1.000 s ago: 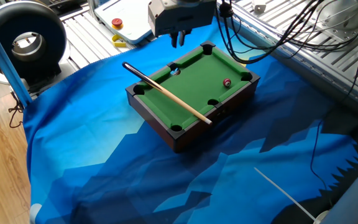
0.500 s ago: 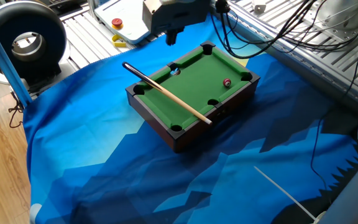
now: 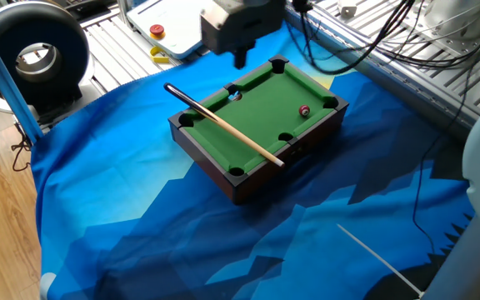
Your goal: Hit the pool ball
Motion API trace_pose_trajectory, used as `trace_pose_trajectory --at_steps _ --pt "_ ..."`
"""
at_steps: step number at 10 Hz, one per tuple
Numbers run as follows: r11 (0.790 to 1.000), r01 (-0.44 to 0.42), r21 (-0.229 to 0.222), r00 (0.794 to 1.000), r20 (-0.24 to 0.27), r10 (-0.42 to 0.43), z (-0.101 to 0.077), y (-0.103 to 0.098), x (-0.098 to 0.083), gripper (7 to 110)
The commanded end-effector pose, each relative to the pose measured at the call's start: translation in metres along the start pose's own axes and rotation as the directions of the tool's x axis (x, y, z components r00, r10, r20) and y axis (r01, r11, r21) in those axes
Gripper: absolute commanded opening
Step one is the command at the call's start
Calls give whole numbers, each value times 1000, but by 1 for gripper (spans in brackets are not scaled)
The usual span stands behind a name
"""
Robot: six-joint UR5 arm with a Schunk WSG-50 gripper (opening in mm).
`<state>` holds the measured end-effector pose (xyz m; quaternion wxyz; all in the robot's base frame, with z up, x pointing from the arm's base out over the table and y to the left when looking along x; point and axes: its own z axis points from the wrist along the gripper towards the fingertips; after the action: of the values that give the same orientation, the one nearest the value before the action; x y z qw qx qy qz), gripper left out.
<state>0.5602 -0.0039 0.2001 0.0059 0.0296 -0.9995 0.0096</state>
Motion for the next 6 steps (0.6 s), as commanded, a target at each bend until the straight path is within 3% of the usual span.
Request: trace_pose_trajectory --at_steps 1,3,5,6 --pt "971 233 58 972 -7 -233 2 -17 -2 22" --pt "946 323 0 944 71 -323 3 5 -17 22" --pt "943 322 -89 943 123 -310 2 33 -23 22" --pt "948 303 -103 948 134 -288 1 41 -27 22"
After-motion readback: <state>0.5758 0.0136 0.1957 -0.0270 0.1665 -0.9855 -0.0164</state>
